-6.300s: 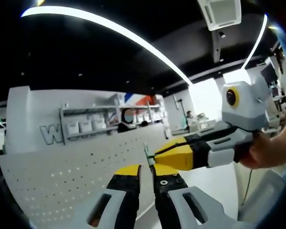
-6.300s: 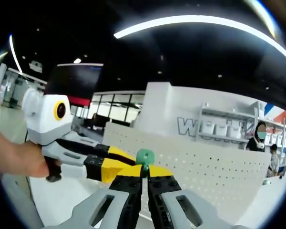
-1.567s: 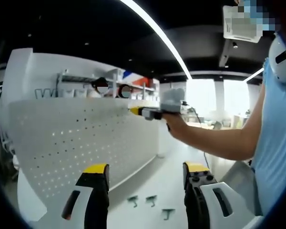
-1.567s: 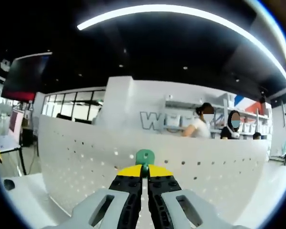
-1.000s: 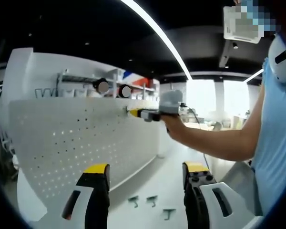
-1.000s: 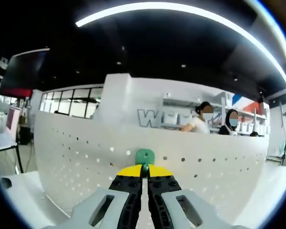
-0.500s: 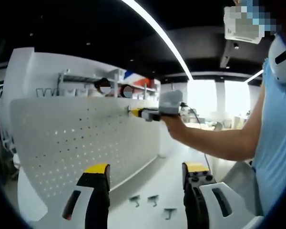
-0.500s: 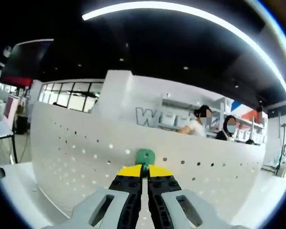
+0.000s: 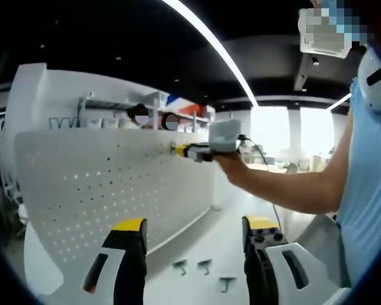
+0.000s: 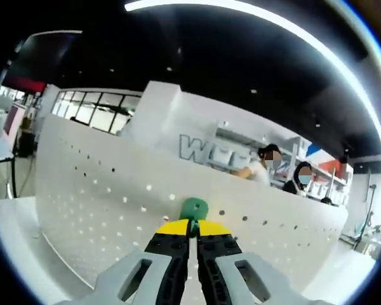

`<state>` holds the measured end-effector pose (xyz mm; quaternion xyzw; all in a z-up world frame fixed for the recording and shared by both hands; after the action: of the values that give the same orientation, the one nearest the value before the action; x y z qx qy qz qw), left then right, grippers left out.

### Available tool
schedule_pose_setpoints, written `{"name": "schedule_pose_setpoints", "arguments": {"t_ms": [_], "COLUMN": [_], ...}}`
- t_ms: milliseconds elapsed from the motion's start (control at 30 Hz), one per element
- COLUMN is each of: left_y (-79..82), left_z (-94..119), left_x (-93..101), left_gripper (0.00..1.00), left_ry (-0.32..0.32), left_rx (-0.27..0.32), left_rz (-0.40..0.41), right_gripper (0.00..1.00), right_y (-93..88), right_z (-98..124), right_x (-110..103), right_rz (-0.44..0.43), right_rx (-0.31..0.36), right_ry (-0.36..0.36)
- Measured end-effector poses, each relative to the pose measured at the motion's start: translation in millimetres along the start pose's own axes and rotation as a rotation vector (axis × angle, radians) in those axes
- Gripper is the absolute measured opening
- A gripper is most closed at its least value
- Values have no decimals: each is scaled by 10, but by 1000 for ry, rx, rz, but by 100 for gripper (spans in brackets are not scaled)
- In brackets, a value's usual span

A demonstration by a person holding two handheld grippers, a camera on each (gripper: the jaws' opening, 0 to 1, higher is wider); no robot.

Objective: Insert the hook assembly into the mounting plate slot until the hook locks in place.

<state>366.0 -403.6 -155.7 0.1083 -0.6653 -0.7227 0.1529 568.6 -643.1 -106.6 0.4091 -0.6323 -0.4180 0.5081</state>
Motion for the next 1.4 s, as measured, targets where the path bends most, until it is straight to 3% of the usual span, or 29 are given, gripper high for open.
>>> {"name": "schedule_pose_setpoints", "arguments": {"t_ms": [367,1067,1400], "left_y": [10,4,30], "left_z": [-1,-24,-24], "left_x": [-4,10,37], "left_gripper": [62,62,62], "left_ry": [4,-6,-3], "left_rx": [6,-2,-2], "left_rz": [-1,-3,-10], "right_gripper": [2,19,19], "right_y": [-44,26,50], "right_z": [-3,124,219], "right_x": [11,74,132], "right_rz": [-19,-41,-44], "right_rx": [-13,4,14], "right_ry": [13,17,19]}}
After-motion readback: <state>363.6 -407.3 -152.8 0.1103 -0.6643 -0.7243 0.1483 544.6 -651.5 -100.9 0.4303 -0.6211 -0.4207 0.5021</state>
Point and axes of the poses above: the point that each gripper's makers call its tool centre point, and the gripper's own axes: z roughly backward along the fingers, x roughly to its right, y roughly out of its top, the point moved 3 cm from there along z, roughly backward along the fingers, and after that the axes turned 15 degrees about -y, right-handed, at the moved point
